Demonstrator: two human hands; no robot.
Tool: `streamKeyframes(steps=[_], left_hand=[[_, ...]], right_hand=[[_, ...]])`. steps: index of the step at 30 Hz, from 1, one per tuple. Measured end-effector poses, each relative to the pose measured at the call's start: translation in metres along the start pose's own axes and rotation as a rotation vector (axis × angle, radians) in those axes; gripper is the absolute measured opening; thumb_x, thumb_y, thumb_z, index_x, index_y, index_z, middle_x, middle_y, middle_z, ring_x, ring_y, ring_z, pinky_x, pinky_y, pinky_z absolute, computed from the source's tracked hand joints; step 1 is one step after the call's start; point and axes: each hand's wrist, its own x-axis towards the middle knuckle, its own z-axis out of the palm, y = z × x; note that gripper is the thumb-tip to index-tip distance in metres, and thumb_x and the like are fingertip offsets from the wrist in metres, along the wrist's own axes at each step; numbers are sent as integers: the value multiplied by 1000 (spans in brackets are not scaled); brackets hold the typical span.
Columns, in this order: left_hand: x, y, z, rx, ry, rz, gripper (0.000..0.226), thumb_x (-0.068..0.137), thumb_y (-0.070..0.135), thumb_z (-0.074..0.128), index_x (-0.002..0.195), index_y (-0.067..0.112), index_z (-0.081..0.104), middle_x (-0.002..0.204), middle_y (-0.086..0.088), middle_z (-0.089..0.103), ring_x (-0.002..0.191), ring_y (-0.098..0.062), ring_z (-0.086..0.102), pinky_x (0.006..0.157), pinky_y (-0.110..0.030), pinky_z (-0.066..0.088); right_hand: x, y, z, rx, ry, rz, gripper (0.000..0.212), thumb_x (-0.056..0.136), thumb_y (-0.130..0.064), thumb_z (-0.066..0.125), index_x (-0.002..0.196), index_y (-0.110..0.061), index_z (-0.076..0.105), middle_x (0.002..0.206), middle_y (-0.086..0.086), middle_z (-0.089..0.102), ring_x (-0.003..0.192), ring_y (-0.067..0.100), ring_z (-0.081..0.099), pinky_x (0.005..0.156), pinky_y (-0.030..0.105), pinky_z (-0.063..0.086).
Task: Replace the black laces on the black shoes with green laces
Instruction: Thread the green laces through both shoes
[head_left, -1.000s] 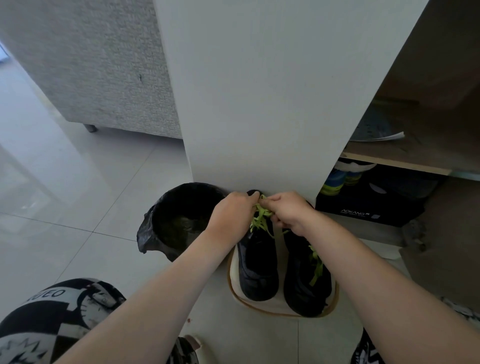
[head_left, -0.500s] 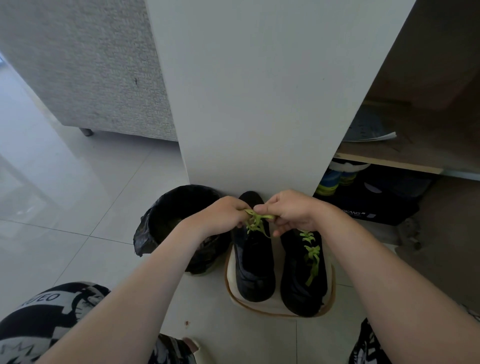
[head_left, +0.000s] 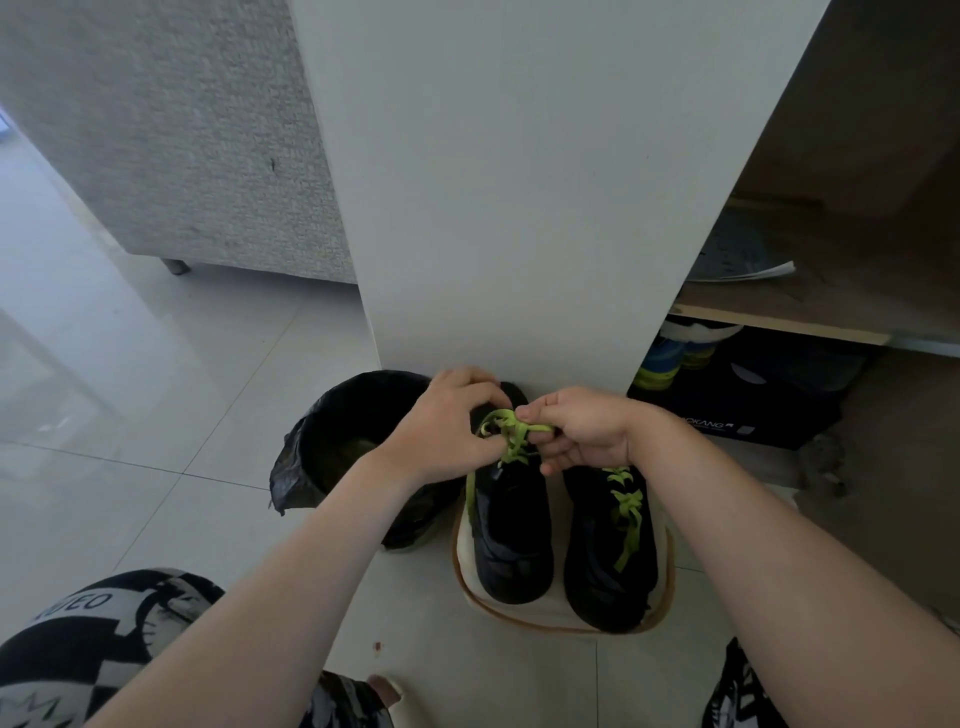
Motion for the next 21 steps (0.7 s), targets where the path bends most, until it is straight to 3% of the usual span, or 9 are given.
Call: streamKeyframes(steps=[3,7,10,13,15,18,21], left_hand=[[4,-2,-4,128,50,84,35,82,58,64,102,31,76,111,14,63,107,-5,53,94,-25,42],[5,3,-5,268,-12,189,38,93,46,45,110,29,75,109,12,70,100,-12,63,81,-34,52],[3,-1,-9,495,21,215,31,98,39,44,103,33,74,103,10,70,96,-15,66,73,-36,53],[-1,-13,-22,606,-36,-11,32,100,43,42,97,32,72,97,11,69,93,-16,64,68,-32,48],[-8,-17,-28,591,-136,-201,29,99,41,44,91,30,70,88,11,67,87,-16,63,64,-30,43],[-13,-10,-28,188,-116,-438,30,98,31,47,79,21,70,76,7,64,74,-14,59,61,-29,42],[-10,-3,-20,-493,48,-686,30,97,23,50,73,14,64,75,-3,61,72,-18,54,61,-27,40]], right_hand=[[3,1,0,66,16,-4,24,107,-24,45,92,-13,60,59,-5,37,45,6,27,61,28,56],[6,3,-4,88,40,2,21,105,-25,49,108,-8,62,59,-4,37,46,7,27,61,28,57],[0,2,-7,6,28,8,20,102,-24,56,106,-7,66,60,-4,44,48,7,37,66,30,59],[-13,1,-21,-385,165,50,22,98,-21,64,109,-3,71,74,-2,58,53,10,57,63,27,58],[-17,6,-35,-650,271,91,20,95,-23,69,105,-7,75,79,4,56,55,16,63,57,26,57],[-15,10,-40,-805,284,104,14,97,-28,66,91,-17,74,74,2,54,58,21,64,67,42,62],[-11,6,-29,-708,255,30,20,101,-30,59,95,-15,70,68,-2,44,50,14,54,61,36,55]])
